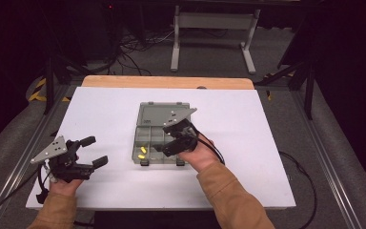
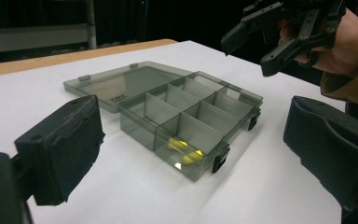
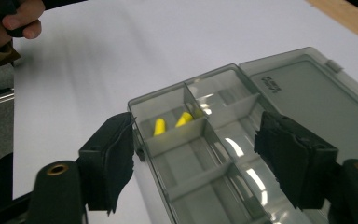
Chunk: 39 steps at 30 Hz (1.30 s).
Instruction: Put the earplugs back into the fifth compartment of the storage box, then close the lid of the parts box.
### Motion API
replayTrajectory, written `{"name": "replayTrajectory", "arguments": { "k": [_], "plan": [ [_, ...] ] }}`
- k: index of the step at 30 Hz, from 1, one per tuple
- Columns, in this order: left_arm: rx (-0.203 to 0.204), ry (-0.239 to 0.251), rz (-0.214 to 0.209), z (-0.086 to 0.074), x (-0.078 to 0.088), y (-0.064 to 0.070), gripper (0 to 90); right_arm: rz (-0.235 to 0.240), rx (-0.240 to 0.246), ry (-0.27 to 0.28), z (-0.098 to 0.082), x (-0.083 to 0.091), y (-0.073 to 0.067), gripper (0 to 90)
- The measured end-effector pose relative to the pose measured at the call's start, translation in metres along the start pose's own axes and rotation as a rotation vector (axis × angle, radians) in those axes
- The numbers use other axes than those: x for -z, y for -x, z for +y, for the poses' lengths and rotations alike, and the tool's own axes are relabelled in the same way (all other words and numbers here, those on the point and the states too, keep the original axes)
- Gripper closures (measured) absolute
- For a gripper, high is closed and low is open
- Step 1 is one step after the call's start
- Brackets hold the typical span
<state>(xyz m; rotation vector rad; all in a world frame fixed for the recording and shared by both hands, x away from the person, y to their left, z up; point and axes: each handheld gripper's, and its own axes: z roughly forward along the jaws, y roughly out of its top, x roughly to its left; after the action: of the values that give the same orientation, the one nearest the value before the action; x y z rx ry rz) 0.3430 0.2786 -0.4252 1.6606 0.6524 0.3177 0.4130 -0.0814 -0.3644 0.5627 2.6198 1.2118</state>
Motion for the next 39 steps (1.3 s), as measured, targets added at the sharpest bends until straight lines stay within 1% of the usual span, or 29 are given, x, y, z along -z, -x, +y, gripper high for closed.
{"name": "replayTrajectory", "arguments": {
  "k": [1,2,4,6,7,9,10,11,14,15,16,17,18,19,20,21,23,25,26,27,28,30,31,32,34,35,36,38,39],
  "plan": [
    [0.0,0.0,0.0,0.0,0.0,0.0,4.3,0.0,0.0,0.0,0.0,0.0,0.0,26.3],
    [-0.009,0.001,0.001,0.001,-0.001,0.001,4.3,-0.007,-0.001,0.006,-0.002,0.004,0.001,25.4],
    [-0.013,0.002,-0.01,0.004,-0.003,0.001,3.7,-0.022,-0.01,0.024,-0.01,0.019,0.005,22.5],
    [-0.015,0.007,-0.017,0.006,-0.004,0.0,3.4,-0.036,-0.019,0.032,-0.017,0.029,0.009,18.7],
    [-0.012,0.006,-0.016,0.007,-0.005,0.0,3.0,-0.047,-0.03,0.034,-0.023,0.036,0.012,16.2],
    [0.001,-0.02,-0.009,0.009,-0.009,-0.002,1.8,-0.058,-0.04,0.034,-0.03,0.042,0.016,15.1],
    [0.001,-0.02,-0.009,0.009,-0.009,-0.002,0.7,-0.058,-0.04,0.034,-0.03,0.042,0.016,15.1],
    [0.011,-0.041,-0.012,0.011,-0.011,-0.004,0.4,-0.068,-0.066,0.031,-0.037,0.048,0.019,13.6],
    [0.023,-0.054,-0.005,0.013,-0.014,-0.005,1.1,-0.077,-0.083,0.046,-0.045,0.057,0.024,12.4],
    [0.021,-0.063,-0.01,0.014,-0.015,-0.006,1.7,-0.081,-0.091,0.052,-0.048,0.06,0.025,14.4],
    [0.015,-0.082,-0.006,0.016,-0.017,-0.007,3.5,-0.093,-0.086,0.048,-0.049,0.062,0.026,16.6],
    [0.015,-0.082,-0.006,0.016,-0.017,-0.007,4.3,-0.093,-0.086,0.048,-0.049,0.062,0.026,16.6],
    [0.005,-0.104,0.004,0.019,-0.019,-0.008,7.1,-0.095,-0.087,0.045,-0.052,0.065,0.028,28.4],
    [0.007,-0.112,0.008,0.021,-0.019,-0.008,10.5,-0.084,-0.085,0.041,-0.053,0.066,0.028,36.0],
    [0.004,-0.123,0.013,0.023,-0.02,-0.009,14.6,-0.088,-0.08,0.038,-0.053,0.067,0.029,42.1],
    [-0.007,-0.137,0.02,0.025,-0.022,-0.009,14.6,-0.088,-0.08,0.038,-0.053,0.067,0.029,42.1],
    [-0.032,-0.162,0.035,0.03,-0.025,-0.009,25.6,-0.077,-0.089,0.033,-0.055,0.07,0.032,61.2],
    [-0.041,-0.188,0.044,0.035,-0.028,-0.01,33.5,-0.071,-0.096,0.025,-0.056,0.07,0.035,75.7],
    [-0.04,-0.196,0.043,0.036,-0.03,-0.011,39.7,-0.076,-0.097,0.02,-0.056,0.07,0.038,86.2],
    [-0.046,-0.208,0.046,0.038,-0.031,-0.012,44.0,-0.083,-0.099,0.017,-0.056,0.07,0.039,89.8],
    [-0.04,-0.222,0.05,0.04,-0.033,-0.013,50.5,-0.091,-0.1,0.013,-0.056,0.07,0.04,89.9],
    [-0.046,-0.28,0.076,0.047,-0.04,-0.018,63.1,-0.104,-0.105,0.007,-0.056,0.069,0.044,90.0],
    [-0.046,-0.28,0.076,0.047,-0.04,-0.018,69.6,-0.104,-0.105,0.007,-0.056,0.069,0.044,90.0],
    [-0.052,-0.306,0.081,0.05,-0.044,-0.02,69.6,-0.111,-0.103,-0.001,-0.056,0.068,0.046,90.0],
    [-0.068,-0.35,0.083,0.054,-0.05,-0.023,82.2,-0.128,-0.077,-0.021,-0.056,0.065,0.051,90.0],
    [-0.079,-0.36,0.089,0.056,-0.051,-0.025,87.1,-0.129,-0.07,-0.024,-0.056,0.064,0.053,90.0],
    [-0.079,-0.37,0.094,0.057,-0.054,-0.026,89.3,-0.129,-0.069,-0.027,-0.055,0.063,0.055,90.0],
    [-0.087,-0.391,0.108,0.061,-0.059,-0.028,89.6,-0.133,-0.069,-0.036,-0.055,0.061,0.06,90.0],
    [-0.085,-0.4,0.113,0.064,-0.063,-0.03,89.6,-0.139,-0.07,-0.044,-0.054,0.06,0.064,90.0]
  ]
}}
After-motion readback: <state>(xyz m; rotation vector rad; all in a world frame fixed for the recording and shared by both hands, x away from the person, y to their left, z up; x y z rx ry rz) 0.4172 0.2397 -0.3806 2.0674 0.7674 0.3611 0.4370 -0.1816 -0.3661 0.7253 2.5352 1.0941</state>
